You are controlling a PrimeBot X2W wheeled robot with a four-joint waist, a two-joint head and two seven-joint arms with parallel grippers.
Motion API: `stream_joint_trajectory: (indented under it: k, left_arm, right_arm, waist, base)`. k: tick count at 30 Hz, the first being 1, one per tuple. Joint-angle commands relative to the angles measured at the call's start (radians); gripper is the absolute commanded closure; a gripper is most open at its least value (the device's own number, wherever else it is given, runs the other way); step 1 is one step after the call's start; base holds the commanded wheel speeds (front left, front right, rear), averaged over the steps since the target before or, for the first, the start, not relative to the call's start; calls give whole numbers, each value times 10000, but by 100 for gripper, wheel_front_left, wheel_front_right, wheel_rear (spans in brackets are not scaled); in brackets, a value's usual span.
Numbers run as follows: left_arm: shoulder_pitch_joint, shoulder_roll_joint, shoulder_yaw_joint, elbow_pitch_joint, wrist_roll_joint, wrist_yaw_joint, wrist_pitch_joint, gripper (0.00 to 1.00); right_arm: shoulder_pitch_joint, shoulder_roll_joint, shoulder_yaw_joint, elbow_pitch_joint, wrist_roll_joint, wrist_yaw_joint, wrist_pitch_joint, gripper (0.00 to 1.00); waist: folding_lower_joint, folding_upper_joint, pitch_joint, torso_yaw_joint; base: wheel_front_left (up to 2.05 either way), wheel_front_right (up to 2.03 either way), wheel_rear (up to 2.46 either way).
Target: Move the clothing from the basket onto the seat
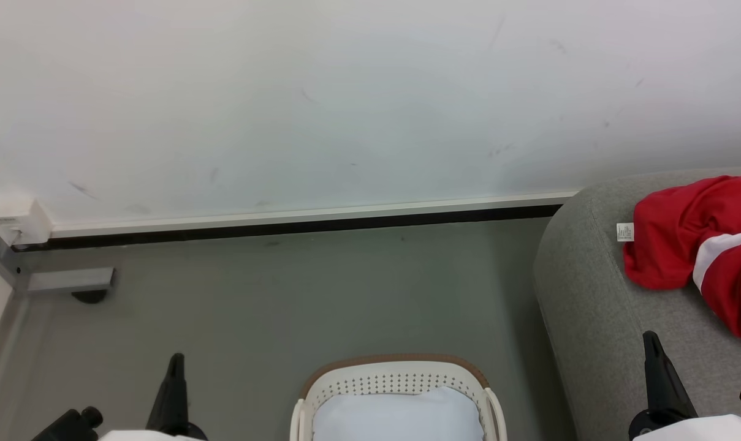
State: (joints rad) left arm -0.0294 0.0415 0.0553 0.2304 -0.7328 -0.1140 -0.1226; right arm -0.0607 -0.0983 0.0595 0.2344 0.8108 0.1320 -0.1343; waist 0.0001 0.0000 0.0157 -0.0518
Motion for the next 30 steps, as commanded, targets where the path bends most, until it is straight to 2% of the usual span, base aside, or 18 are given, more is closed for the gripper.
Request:
stream_joint_trajectory:
  k: [1,30]
  left_arm:
    - [-251,63,64,-93,-389,-35,91,100]
    - [-540,89,290,21,-3818,-101,1033,100]
  right_arm:
    - [-297,-35,-91,-77,311,-6,57,100]
    - [-422,54,-612,9,3609,-11,925,100]
  waist:
    - [-1,0,-2,7]
    - [-1,0,-50,167]
  base:
    - [0,0,0]
    - [0,0,0]
